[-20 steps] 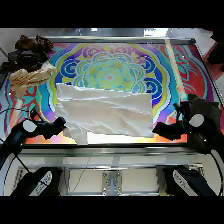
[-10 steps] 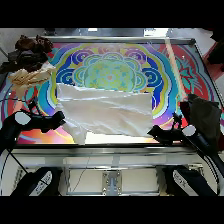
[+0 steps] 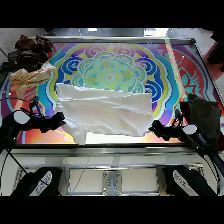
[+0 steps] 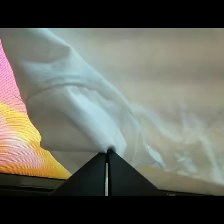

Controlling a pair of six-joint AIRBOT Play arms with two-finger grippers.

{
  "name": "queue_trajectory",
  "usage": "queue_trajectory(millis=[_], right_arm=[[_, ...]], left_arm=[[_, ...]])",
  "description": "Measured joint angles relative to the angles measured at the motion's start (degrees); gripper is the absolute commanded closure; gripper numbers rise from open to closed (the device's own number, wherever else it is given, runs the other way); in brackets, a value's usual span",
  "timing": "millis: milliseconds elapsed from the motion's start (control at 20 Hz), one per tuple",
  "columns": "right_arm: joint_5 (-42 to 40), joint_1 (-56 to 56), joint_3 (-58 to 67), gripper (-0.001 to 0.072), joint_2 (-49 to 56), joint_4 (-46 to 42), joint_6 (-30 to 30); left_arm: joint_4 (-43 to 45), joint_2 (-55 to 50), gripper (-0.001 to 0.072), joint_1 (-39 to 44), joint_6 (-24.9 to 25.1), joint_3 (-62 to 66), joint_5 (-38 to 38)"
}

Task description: Fold the shirts.

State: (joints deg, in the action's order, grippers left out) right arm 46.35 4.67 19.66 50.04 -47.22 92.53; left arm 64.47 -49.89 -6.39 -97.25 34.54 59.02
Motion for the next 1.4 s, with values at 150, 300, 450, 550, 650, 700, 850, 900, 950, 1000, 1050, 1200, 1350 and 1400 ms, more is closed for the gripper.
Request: queue_trajectory(millis=[150, 300, 450, 550, 650, 700, 850, 900, 950, 1000, 1050, 1200, 1350, 1400], right_arm=[[6.2, 0.0, 4.1, 0.0678, -4.7, -1.7, 1.0], [13.6, 1.4, 10.0, 0.0679, -9.7, -9.3, 5.2], [19.4, 5.5, 15.9, 0.068, -12.0, -15.2, 6.7], [20.1, 7.6, 19.2, 0.068, -11.5, -17.0, 6.2], [19.2, 8.7, 22.1, 0.068, -8.7, -16.7, 4.7], [18.2, 9.0, 23.3, 0.068, -6.6, -15.8, 3.6], [14.4, 9.5, 26.6, 0.068, 1.6, -12.7, 0.6], [13.5, 9.6, 27.3, 0.068, 4.0, -12.2, 0.0], [12.2, 9.7, 27.8, 0.0679, 6.4, -11.6, -0.4], [11.3, 9.7, 28.2, 0.068, 8.2, -11.4, -0.7], [10.1, 9.8, 28.5, 0.068, 9.8, -11.1, -1.0], [6.4, 9.8, 28.9, 0.0679, 12.8, -10.8, -1.5], [3.5, 9.9, 29.1, 0.0653, 15.8, -11.2, -1.9], [3.1, 9.9, 29.1, 0.0521, 16.8, -11.6, -2.1]], left_arm=[[0.3, 2.3, 0.0689, 0.0, 0.2, 1.8, 1.0], [2.6, 6.7, 0.069, 0.0, 0.1, 5.3, 3.2], [4.4, 9.3, 0.0691, 0.0, 0.1, 9.4, 5.0], [5.0, 9.5, 0.0691, 0.0, 1.0, 12.0, 5.6], [5.3, 7.9, 0.0691, 0.0, 2.1, 14.8, 5.5], [5.5, 6.1, 0.0691, 0.2, 2.8, 16.3, 5.1], [5.8, -1.9, 0.0691, 2.5, 4.6, 20.8, 1.7], [6.0, -5.5, 0.0691, 3.9, 5.2, 22.5, -0.1], [6.0, -9.6, 0.0691, 5.6, 5.8, 24.6, -2.1], [6.4, -14.2, 0.0691, 7.2, 6.1, 26.9, -3.8], [7.0, -18.5, 0.069, 8.5, 6.2, 29.2, -4.9], [9.7, -30.3, 0.069, 10.8, 4.3, 35.1, -7.2], [14.0, -36.6, 0.0689, 11.6, 1.1, 38.0, -9.6], [15.2, -37.6, 0.0688, 11.7, 0.4, 38.5, -10.2]])
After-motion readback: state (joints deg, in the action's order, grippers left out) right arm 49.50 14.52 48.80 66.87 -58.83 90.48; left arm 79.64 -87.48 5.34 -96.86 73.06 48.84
